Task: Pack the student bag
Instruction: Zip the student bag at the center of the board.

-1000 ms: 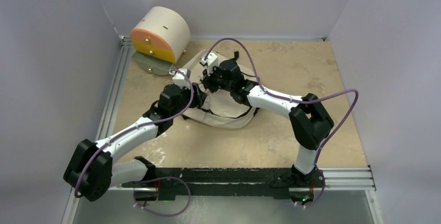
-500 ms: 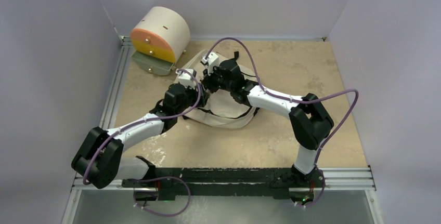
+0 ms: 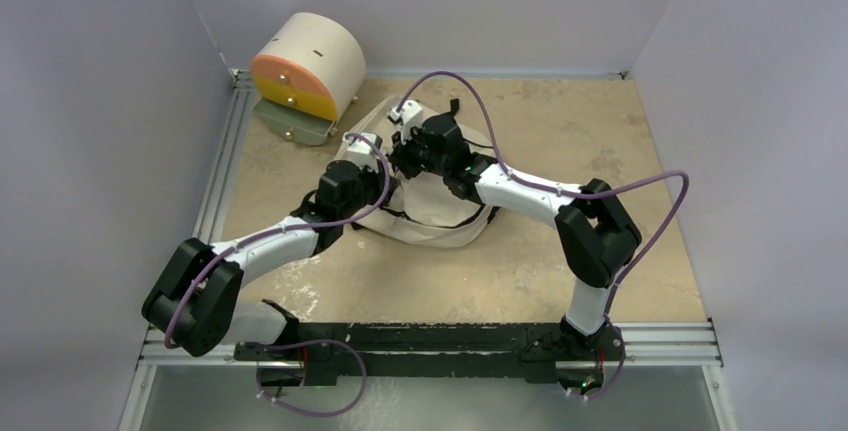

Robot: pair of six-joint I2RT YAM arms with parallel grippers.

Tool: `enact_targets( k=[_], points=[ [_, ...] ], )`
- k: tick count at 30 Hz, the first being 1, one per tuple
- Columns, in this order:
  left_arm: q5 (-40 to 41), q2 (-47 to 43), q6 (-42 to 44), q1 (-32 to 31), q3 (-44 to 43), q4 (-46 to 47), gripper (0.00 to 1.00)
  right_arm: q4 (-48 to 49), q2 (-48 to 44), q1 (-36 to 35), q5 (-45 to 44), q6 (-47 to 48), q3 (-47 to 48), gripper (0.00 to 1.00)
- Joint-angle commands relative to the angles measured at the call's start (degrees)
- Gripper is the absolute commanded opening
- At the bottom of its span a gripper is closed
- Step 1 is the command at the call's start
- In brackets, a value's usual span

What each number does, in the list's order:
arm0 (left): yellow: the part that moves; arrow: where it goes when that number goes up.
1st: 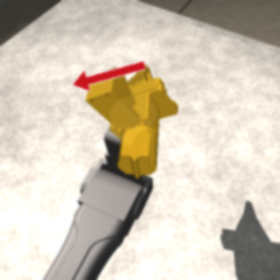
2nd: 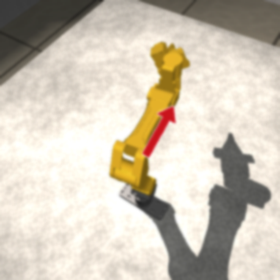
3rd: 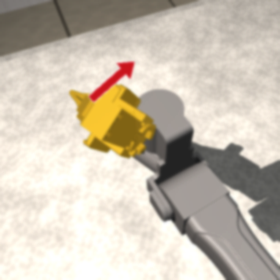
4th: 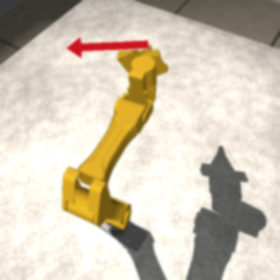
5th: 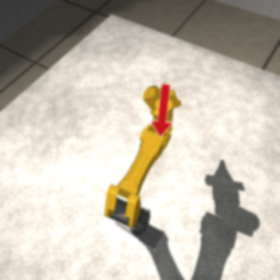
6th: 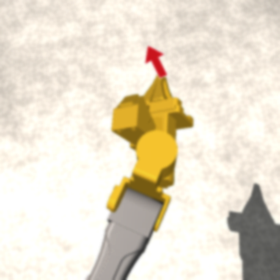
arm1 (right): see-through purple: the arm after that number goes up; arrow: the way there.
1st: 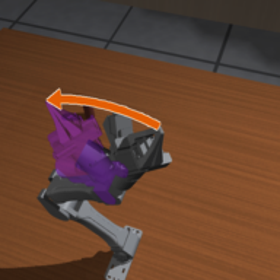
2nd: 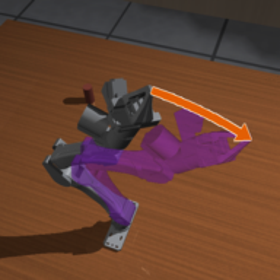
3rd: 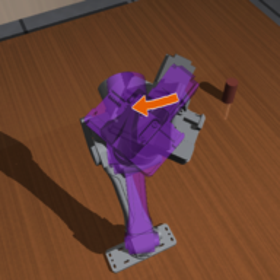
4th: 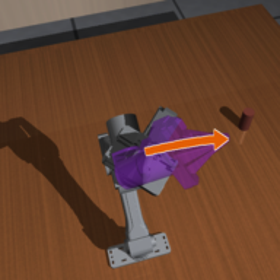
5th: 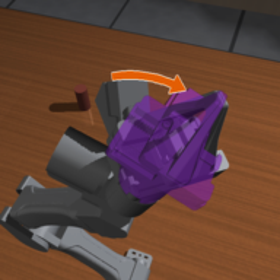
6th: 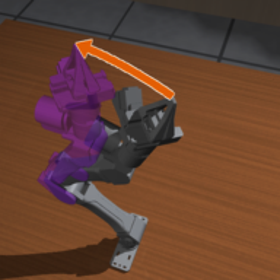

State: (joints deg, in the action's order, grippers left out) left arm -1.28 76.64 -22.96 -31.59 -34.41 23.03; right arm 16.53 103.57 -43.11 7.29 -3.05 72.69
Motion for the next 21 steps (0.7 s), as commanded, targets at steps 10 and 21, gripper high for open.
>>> enact_targets(
  k=[10,21],
  points=[
    [-4.31,-5.27,-2.34,-0.16,6.71,1.52,0.00,2.70,0.25,2.15,-13.35,-5.77,3.73,0.00],
    [-4.85,-7.82,-2.98,-0.19,8.22,-1.03,0.00,2.74,4.13,2.87,-27.08,-5.32,7.82,0.00]
  ],
)
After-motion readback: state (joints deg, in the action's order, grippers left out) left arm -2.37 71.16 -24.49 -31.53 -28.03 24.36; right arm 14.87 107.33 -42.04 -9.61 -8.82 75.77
